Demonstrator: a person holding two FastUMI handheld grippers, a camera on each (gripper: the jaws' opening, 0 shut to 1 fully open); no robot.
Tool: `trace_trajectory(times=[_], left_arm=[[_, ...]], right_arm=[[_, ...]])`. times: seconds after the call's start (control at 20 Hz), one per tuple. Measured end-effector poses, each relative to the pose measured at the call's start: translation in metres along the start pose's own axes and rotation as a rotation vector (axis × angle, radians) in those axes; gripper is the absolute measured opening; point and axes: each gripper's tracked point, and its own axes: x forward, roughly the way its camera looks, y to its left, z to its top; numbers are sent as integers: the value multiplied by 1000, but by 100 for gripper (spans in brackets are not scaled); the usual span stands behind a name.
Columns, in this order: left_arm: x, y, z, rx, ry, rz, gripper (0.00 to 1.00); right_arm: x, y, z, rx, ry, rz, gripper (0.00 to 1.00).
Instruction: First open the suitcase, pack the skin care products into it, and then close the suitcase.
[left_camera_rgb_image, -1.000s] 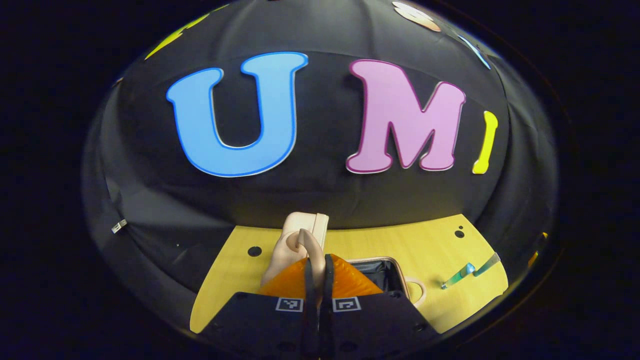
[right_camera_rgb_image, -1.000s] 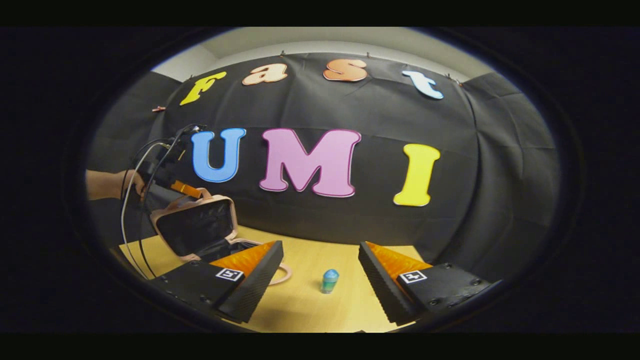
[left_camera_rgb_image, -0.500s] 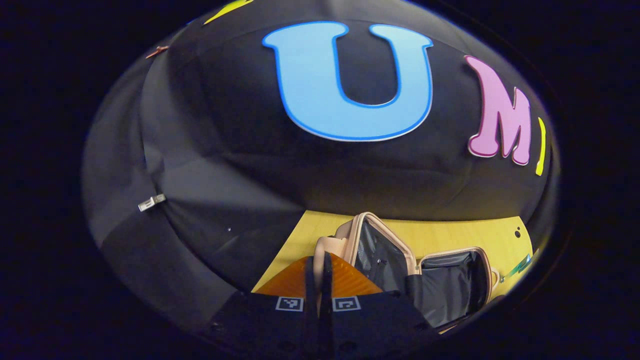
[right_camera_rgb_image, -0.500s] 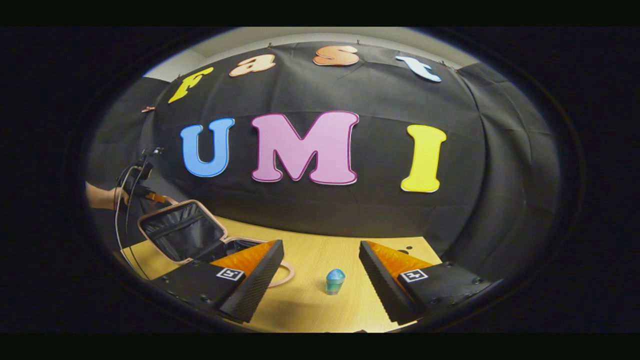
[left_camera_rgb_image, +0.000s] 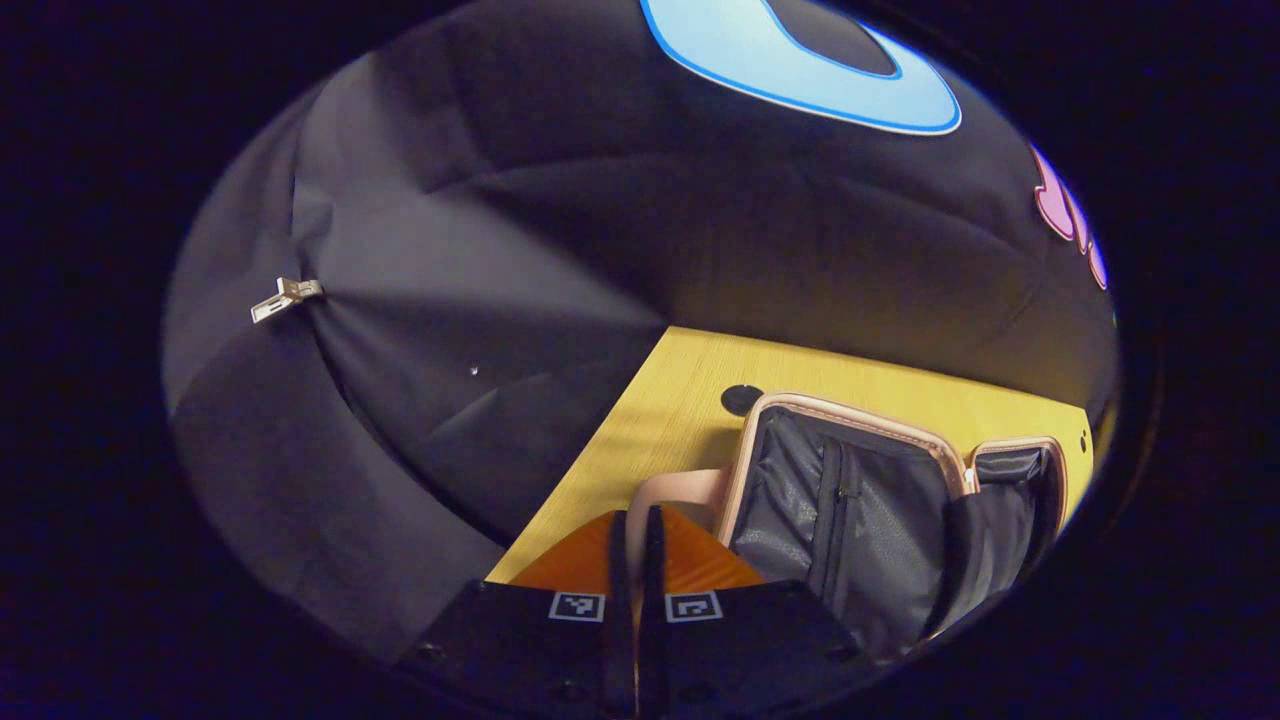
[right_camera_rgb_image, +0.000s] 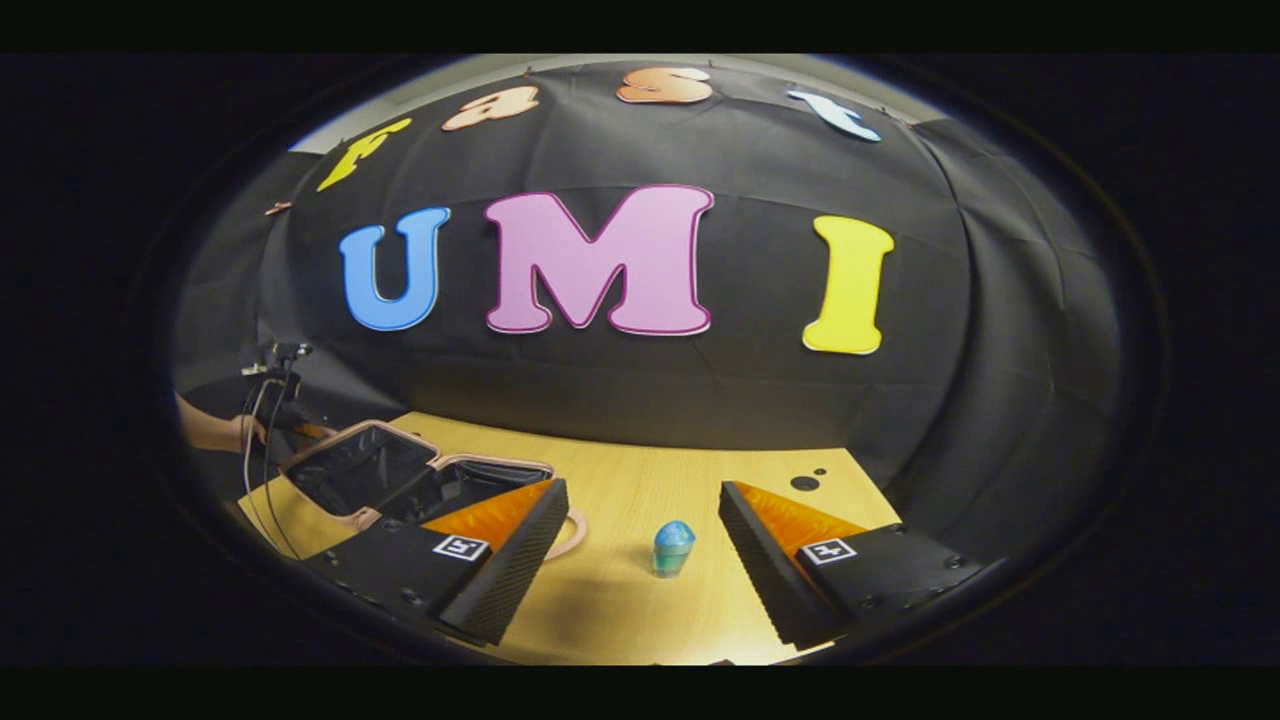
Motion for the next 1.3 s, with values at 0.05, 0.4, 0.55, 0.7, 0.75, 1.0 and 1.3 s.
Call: trace_trajectory(times=[0.05, 0.4, 0.55, 0.7, 0.75, 1.0, 1.3], left_arm=[[5, 5, -1, 6, 0, 14, 10], [-22, 14, 28, 67, -96, 18, 64], [-75, -6, 66, 89, -235, -2, 98], [-150, -54, 94, 65, -395, -85, 98], [-176, -68, 97, 73, -440, -114, 98], [-270, -180, 57, 172, -515, -266, 98], [-329, -355, -25, 256, -466, -448, 98]], right_arm=[[-2, 0, 0, 1, 2, -12, 96], [-19, -9, 10, 5, -38, -93, 96], [-31, -16, 17, 38, -55, -134, 100], [-44, -24, 23, 37, -78, -170, 96], [-47, -29, 24, 23, -90, -181, 96], [-58, -66, 22, 52, -107, -226, 96], [-53, -124, -15, 105, -44, -202, 96]])
